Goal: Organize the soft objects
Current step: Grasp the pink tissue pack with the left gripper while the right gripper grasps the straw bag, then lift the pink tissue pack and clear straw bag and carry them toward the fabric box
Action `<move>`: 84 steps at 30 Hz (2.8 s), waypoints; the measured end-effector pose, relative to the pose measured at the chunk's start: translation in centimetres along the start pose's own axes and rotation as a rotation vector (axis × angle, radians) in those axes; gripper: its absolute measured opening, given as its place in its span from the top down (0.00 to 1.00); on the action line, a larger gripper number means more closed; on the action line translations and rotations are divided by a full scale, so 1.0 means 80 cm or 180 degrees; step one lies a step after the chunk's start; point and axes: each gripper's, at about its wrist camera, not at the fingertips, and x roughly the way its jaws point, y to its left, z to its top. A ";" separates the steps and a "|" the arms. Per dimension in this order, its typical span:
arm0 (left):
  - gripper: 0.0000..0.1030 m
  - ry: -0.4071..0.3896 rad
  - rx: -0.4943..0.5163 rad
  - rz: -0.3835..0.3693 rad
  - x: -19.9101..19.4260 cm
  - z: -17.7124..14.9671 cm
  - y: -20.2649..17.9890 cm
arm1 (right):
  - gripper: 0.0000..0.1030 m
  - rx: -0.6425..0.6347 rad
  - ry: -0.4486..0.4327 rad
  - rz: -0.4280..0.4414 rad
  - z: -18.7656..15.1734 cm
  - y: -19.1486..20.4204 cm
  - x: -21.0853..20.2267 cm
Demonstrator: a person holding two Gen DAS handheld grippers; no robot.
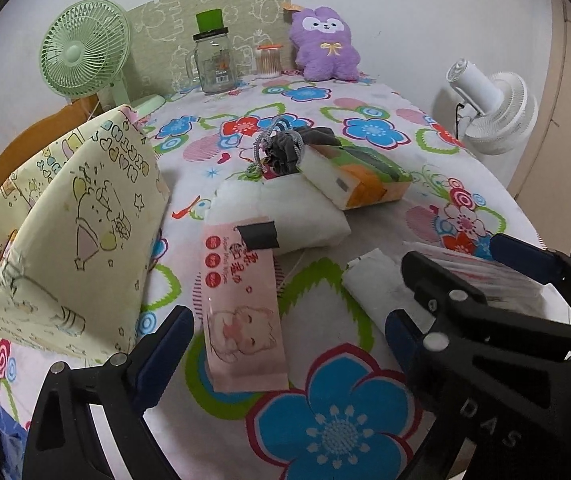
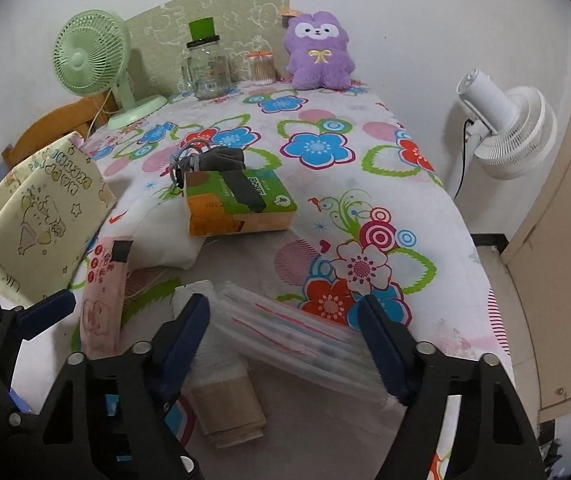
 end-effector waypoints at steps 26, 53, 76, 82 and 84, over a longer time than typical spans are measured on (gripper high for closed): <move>0.61 0.0110 -0.0078 -0.0199 -0.001 0.003 -0.002 | 0.28 -0.0047 -0.0075 0.0058 0.003 -0.006 -0.014; 0.61 0.0012 0.0037 -0.0170 -0.016 0.012 -0.014 | 0.71 -0.0041 0.0041 0.0021 0.014 0.007 -0.023; 0.61 -0.0340 0.0076 -0.0188 -0.091 0.042 -0.006 | 0.71 0.0098 -0.0331 -0.0079 0.039 0.020 -0.108; 0.61 -0.0444 0.0082 -0.0191 -0.113 0.051 -0.004 | 0.71 0.0094 -0.0450 -0.0075 0.049 0.023 -0.131; 0.61 -0.0464 0.0088 -0.0204 -0.119 0.054 -0.003 | 0.71 0.0101 -0.0475 -0.0078 0.053 0.024 -0.137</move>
